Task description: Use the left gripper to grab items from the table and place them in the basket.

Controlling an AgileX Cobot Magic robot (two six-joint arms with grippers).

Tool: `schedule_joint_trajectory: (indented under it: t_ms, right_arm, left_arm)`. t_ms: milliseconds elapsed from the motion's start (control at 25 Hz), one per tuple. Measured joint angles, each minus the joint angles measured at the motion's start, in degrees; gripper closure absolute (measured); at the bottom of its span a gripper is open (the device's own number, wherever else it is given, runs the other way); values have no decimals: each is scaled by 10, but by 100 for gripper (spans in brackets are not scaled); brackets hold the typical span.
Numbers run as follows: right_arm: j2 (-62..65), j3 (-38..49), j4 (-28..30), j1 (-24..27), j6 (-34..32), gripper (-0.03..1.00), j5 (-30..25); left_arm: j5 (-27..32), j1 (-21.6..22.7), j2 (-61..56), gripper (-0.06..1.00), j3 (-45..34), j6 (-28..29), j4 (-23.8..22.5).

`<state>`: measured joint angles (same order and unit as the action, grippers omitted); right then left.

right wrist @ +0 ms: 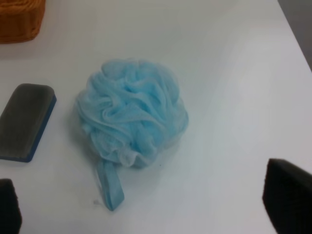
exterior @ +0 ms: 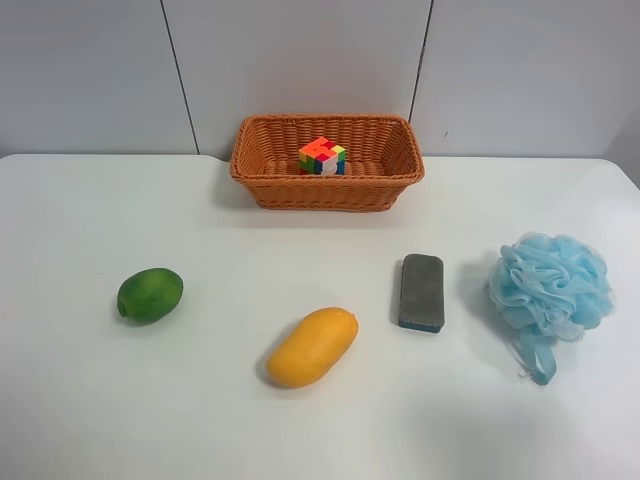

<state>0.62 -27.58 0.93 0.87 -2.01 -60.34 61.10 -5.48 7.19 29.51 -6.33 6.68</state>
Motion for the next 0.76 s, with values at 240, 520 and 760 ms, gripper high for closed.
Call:
schedule_joint_trajectory:
  t_ms: [240, 520, 760]
  right_arm:
    - [0, 0, 0, 0, 0, -3, 0]
    - [0, 0, 0, 0, 0, -3, 0]
    - [0, 0, 0, 0, 0, -3, 0]
  left_arm:
    - [0, 30, -73, -4, 0, 0, 2]
    - [0, 33, -73, -4, 0, -2, 2]
    - [0, 33, -73, -4, 0, -2, 2]
